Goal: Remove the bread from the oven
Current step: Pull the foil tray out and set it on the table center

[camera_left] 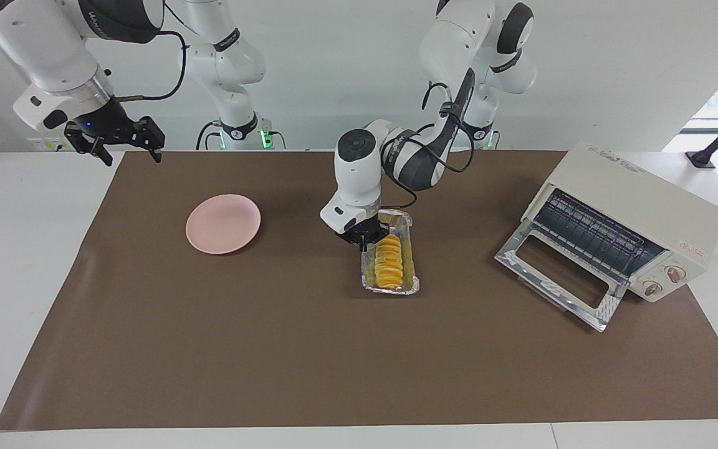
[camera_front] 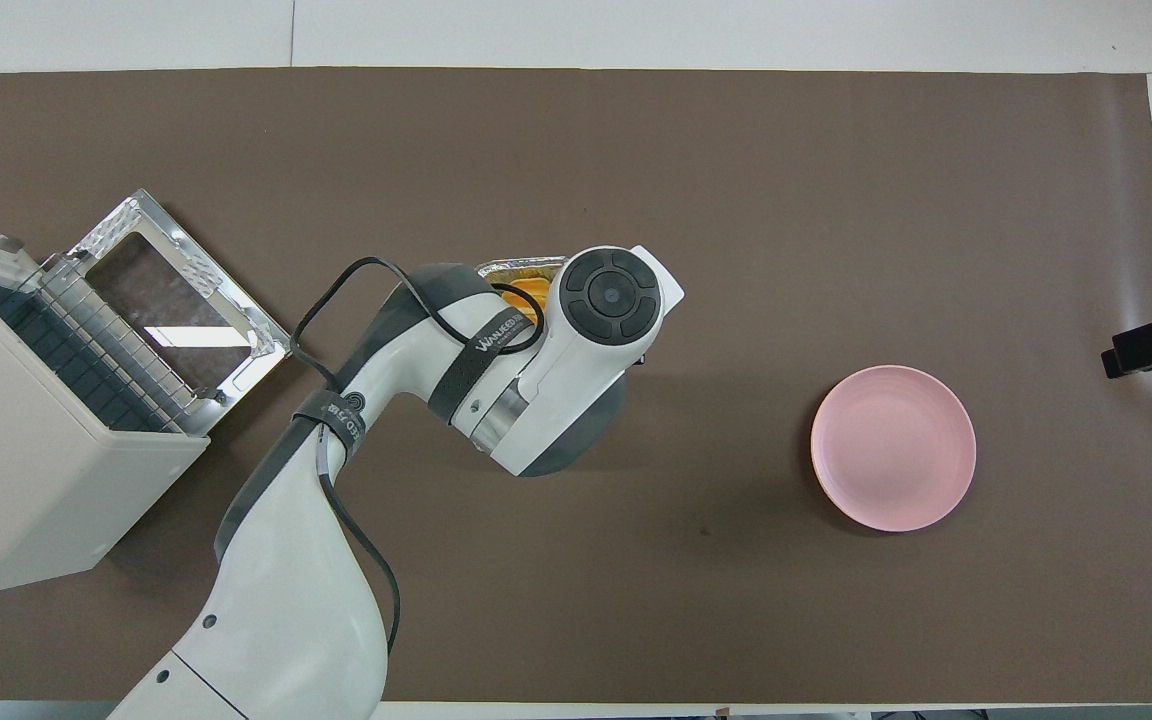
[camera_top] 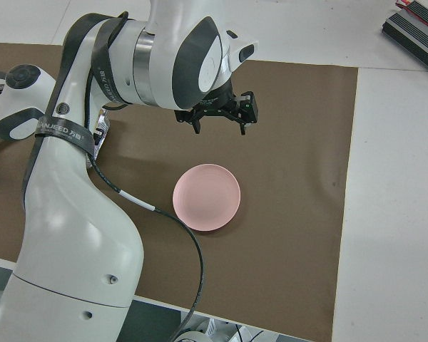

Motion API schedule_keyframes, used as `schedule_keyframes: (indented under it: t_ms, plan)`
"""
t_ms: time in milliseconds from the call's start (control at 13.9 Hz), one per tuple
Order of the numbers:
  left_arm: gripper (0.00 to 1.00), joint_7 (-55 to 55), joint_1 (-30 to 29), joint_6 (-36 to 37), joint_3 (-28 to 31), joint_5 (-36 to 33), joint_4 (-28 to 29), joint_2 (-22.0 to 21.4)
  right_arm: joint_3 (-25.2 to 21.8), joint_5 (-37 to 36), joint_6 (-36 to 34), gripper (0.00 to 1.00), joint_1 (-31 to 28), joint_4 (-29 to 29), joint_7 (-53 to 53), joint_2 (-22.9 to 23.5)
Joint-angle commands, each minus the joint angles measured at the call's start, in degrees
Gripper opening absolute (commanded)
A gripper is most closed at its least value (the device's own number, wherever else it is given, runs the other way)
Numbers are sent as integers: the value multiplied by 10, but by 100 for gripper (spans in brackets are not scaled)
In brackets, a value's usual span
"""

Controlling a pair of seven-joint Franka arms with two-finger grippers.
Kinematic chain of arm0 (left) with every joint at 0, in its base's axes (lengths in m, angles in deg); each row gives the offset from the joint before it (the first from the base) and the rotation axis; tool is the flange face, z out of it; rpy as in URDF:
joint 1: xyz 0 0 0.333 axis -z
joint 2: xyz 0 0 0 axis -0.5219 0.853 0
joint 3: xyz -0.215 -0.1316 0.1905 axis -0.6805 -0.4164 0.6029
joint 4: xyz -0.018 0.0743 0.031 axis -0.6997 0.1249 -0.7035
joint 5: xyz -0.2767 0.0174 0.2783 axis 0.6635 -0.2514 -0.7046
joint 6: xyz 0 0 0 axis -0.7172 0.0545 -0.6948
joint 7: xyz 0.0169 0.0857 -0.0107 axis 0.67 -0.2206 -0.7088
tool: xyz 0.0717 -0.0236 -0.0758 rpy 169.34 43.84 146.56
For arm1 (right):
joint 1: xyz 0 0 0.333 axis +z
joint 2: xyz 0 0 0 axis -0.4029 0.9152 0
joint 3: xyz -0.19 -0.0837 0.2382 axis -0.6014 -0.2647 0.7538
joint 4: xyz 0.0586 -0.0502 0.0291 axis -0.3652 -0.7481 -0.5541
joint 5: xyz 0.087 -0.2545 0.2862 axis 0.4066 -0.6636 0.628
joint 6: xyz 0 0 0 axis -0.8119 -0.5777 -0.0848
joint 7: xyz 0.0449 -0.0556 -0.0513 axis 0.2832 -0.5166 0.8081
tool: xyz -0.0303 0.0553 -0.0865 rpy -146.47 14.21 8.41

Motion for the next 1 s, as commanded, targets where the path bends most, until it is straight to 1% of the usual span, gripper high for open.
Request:
schedule_keyframes:
  t_ms: [0, 72, 143, 287, 430, 502, 574, 717, 789, 932]
  plan:
    - [100, 9, 6, 5, 21, 12, 5, -21, 4, -6, -10, 100, -5, 7, 13, 3]
    - [100, 12, -6, 20, 34, 12, 6, -40, 4, -6, -10, 100, -3, 7, 13, 3]
    - [100, 17, -32, 41, 35, 12, 9, -71, 4, -6, -10, 100, -2, 7, 12, 2]
    - [100, 19, -83, 90, 34, 13, 8, -118, 4, -5, -11, 100, -4, 7, 14, 2]
    - [100, 28, -122, 126, 35, 13, 7, -149, 3, 2, -11, 100, -6, 6, 14, 1]
    - [100, 62, -146, 149, 35, 13, 7, -163, 4, 2, -7, 100, -1, 1, 11, -1]
    - [100, 120, -178, 181, 35, 13, 7, -184, 5, 3, 0, 100, 1, -7, 6, -5]
    - [100, 273, -256, 264, 35, 14, 6, -228, 5, 4, 46, 100, 37, -34, -40, -10]
    - [100, 320, -276, 300, 37, 14, 6, -250, 5, 4, 68, 100, 66, -48, -79, -11]
    - [100, 333, -290, 352, 38, 13, 8, -276, 6, 4, 101, 100, 114, -61, -165, 1]
